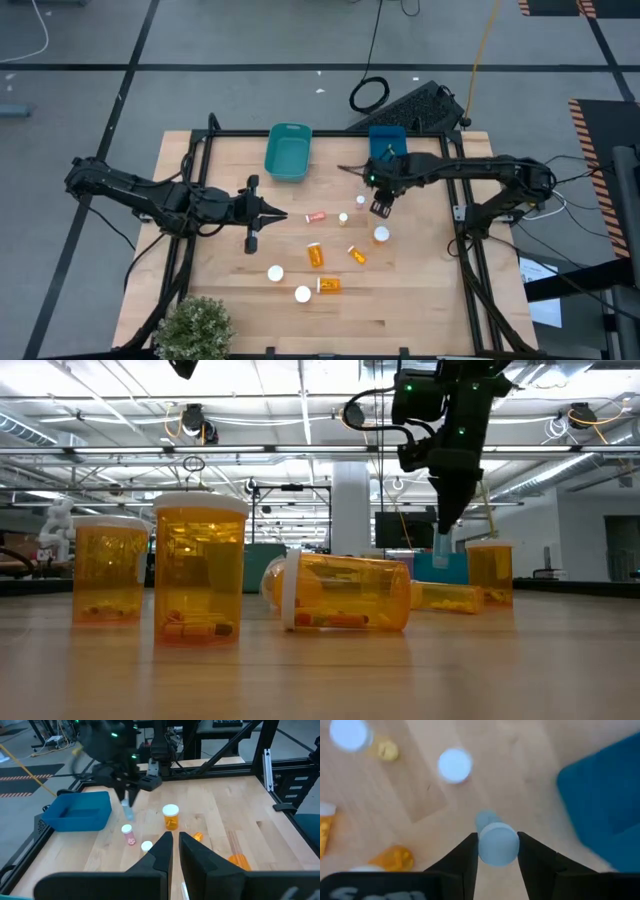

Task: Pick and place medicine bottles into bin by pill shape (circle, oval)
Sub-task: Put the small blue pill bottle into the blue bin

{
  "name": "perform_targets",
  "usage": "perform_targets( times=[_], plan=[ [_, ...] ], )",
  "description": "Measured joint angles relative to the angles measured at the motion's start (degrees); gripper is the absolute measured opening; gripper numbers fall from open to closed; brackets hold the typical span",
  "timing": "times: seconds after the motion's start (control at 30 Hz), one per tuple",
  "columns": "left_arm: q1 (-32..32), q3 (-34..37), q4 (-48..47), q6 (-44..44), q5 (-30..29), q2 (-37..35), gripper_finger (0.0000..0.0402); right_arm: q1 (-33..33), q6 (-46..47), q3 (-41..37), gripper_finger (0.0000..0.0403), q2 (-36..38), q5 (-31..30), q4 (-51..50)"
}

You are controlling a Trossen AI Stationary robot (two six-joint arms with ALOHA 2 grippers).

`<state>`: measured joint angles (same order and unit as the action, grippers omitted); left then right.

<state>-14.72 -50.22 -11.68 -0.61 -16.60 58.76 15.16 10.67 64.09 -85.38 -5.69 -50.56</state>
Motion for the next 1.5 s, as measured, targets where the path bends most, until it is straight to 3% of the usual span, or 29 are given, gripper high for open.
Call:
perform_targets(
  times=[0.5,0.9,1.5],
  plan=[
    [1.26,0.00,-0.02,0.50,-0.11,0.00,0.0035,19.18,-15.72,11.13,0.0117,0.00,0.01,-1.28],
    [2.49,0.00,-0.03,0.14,-0.13,0.15,0.0035,33.51,-23.54,12.12,0.0118,-3.38,2.80,3.43],
    [2.56,0.00,0.20,0.16,-0.12,0.15,0.0035,37.76,-30.24,12.09,0.0118,-15.45,2.84,6.96]
  ],
)
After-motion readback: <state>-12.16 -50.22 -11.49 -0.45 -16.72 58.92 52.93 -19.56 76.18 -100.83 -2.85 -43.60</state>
